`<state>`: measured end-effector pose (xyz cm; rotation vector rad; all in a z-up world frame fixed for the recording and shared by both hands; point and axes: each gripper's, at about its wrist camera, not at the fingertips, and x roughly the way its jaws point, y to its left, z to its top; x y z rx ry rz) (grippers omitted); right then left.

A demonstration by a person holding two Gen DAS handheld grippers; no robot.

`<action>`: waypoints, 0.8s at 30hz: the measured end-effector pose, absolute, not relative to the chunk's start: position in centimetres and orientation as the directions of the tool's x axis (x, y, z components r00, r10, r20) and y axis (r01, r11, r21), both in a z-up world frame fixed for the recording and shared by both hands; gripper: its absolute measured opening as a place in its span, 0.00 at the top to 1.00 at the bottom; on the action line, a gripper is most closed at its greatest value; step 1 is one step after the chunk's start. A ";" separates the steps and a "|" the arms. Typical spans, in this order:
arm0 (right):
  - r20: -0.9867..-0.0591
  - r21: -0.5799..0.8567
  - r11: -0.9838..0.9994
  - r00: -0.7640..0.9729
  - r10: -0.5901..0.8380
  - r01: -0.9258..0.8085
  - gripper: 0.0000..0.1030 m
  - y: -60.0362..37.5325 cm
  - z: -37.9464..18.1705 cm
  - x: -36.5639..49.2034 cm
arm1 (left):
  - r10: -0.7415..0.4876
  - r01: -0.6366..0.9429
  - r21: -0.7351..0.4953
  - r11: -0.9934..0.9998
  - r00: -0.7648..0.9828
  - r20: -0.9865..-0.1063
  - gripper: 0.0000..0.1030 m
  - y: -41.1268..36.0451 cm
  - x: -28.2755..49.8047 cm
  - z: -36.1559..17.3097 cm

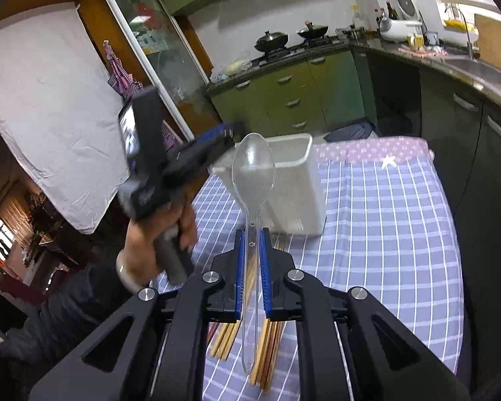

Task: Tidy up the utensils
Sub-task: 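Lift the fork and spoon and lower them into the white caddy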

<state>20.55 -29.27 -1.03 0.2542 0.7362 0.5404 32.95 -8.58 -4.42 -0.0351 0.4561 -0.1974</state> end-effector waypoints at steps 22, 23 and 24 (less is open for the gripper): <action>-0.411 0.207 0.951 0.862 0.296 -0.227 0.90 -22.1 2.2 37.7 | -0.233 0.241 -0.044 0.970 0.856 -0.462 0.55 -3.6 21.1 -0.7; -0.414 0.197 0.953 0.862 0.292 -0.228 0.91 -22.1 1.8 37.5 | -0.234 0.240 -0.050 0.970 0.849 -0.473 0.54 -3.6 21.2 -0.9; -0.417 0.181 0.957 0.863 0.285 -0.228 0.90 -22.1 1.4 37.1 | -0.239 0.241 -0.059 0.969 0.841 -0.485 0.54 -3.4 21.6 -1.0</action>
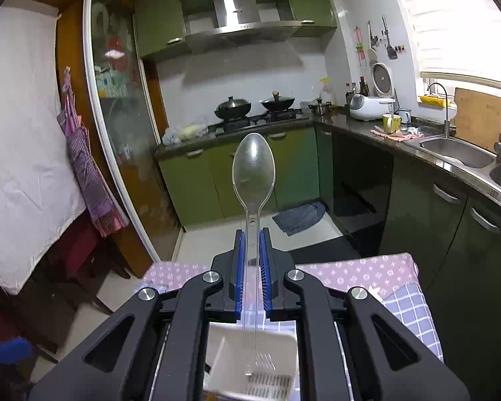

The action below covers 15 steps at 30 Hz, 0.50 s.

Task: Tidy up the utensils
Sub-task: 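Lift the fork and spoon and lower them into the white caddy, then open both tools to release the fork and spoon into the caddy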

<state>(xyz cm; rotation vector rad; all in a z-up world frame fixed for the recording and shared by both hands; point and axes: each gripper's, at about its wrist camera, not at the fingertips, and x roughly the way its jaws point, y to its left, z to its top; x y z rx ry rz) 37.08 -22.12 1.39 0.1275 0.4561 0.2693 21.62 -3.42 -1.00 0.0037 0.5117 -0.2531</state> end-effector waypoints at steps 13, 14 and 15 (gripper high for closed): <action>-0.518 0.020 0.969 0.826 0.222 -0.248 0.90 -21.8 -3.9 31.6 | -0.202 0.207 -0.080 0.975 0.684 -0.700 0.54 -3.8 23.5 -5.0; -0.522 0.017 0.969 0.824 0.220 -0.248 0.87 -21.9 -4.2 31.4 | -0.198 0.207 -0.077 0.975 0.668 -0.717 0.54 -3.8 23.5 -5.2; -0.532 0.015 0.967 0.817 0.224 -0.255 0.85 -21.8 -4.4 31.3 | -0.198 0.206 -0.079 0.975 0.656 -0.728 0.54 -3.8 23.4 -5.5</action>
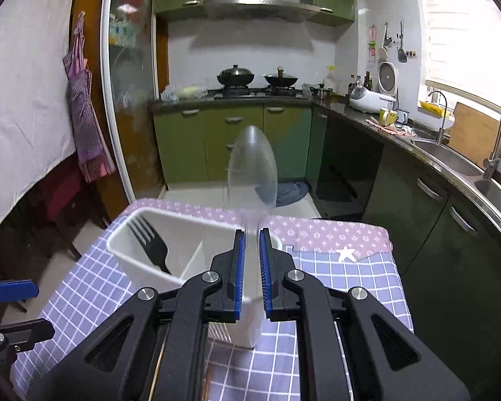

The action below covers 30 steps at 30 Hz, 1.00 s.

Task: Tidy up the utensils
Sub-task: 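Open both tools to release the fork and spoon into the caddy, then grasp a wooden chopstick with the left tool while the right tool grasps another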

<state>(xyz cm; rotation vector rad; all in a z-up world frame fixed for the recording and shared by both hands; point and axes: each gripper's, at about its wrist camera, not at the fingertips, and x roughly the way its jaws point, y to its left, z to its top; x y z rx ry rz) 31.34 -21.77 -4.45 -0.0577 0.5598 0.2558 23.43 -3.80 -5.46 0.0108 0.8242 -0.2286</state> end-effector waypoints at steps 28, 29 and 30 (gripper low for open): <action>-0.797 0.102 0.949 0.547 0.258 -0.300 0.76 -29.1 -10.4 24.4 | -0.106 0.120 -0.077 0.990 0.261 -0.959 0.68 -6.4 28.6 -16.0; -0.802 0.103 0.948 0.538 0.259 -0.302 0.76 -29.2 -10.8 24.3 | -0.099 0.119 -0.071 0.990 0.255 -0.962 0.70 -6.6 28.8 -16.3; -0.804 0.107 0.947 0.533 0.262 -0.303 0.76 -29.3 -11.0 24.4 | -0.095 0.119 -0.067 0.991 0.250 -0.964 0.72 -6.8 28.9 -16.4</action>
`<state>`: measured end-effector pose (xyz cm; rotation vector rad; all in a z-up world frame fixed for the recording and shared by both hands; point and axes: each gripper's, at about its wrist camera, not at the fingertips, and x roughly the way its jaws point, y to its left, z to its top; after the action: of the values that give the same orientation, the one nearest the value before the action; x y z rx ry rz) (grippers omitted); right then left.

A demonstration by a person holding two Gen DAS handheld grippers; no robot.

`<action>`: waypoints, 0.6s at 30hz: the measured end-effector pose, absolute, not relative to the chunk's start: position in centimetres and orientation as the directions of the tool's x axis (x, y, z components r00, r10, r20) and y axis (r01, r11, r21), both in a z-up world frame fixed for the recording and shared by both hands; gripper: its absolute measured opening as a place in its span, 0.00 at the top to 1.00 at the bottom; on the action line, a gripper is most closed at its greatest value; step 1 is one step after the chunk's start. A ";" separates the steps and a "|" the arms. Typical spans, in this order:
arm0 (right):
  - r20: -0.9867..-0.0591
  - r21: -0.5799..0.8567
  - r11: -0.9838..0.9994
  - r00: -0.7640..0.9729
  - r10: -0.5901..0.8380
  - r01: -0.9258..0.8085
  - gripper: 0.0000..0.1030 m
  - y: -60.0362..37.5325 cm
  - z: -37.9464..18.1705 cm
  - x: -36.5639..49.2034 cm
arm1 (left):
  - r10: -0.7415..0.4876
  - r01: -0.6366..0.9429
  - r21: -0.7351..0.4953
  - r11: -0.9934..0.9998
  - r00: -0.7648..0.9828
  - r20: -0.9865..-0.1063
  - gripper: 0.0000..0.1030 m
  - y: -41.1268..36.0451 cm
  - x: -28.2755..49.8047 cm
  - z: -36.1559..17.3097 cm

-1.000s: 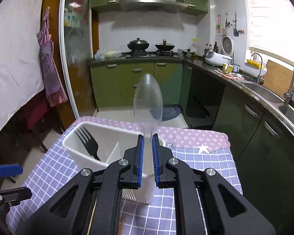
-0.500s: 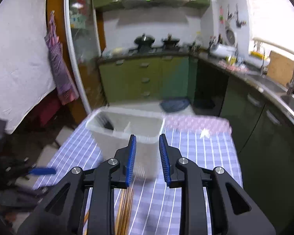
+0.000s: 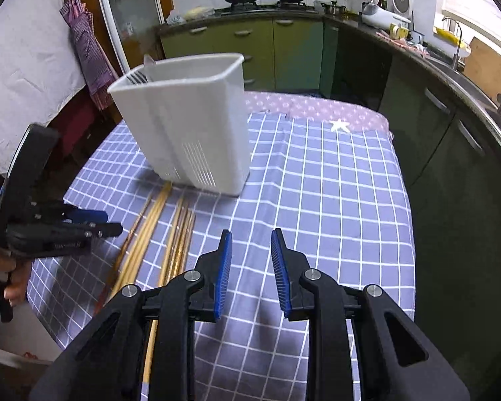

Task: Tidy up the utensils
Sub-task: 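Grasp a wooden chopstick with the left tool while the right tool grasps another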

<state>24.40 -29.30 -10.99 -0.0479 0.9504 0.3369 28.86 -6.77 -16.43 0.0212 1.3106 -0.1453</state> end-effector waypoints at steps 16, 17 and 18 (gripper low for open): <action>-0.820 0.109 0.937 0.502 0.274 -0.333 0.69 -29.0 -11.8 24.6 | -0.025 0.120 -0.004 0.993 0.173 -0.985 0.90 -10.1 29.3 -18.9; -0.822 0.108 0.936 0.500 0.274 -0.334 0.69 -28.9 -11.9 24.6 | -0.028 0.120 -0.007 0.993 0.173 -0.985 0.92 -10.1 29.3 -18.9; -0.824 0.109 0.936 0.497 0.273 -0.335 0.69 -28.9 -12.0 24.7 | -0.034 0.123 -0.013 0.992 0.175 -0.984 0.93 -10.0 29.3 -19.0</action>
<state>24.66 -28.89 -12.00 -0.0686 0.9845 0.3685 29.27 -10.04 -18.95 0.0750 1.3913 -0.1117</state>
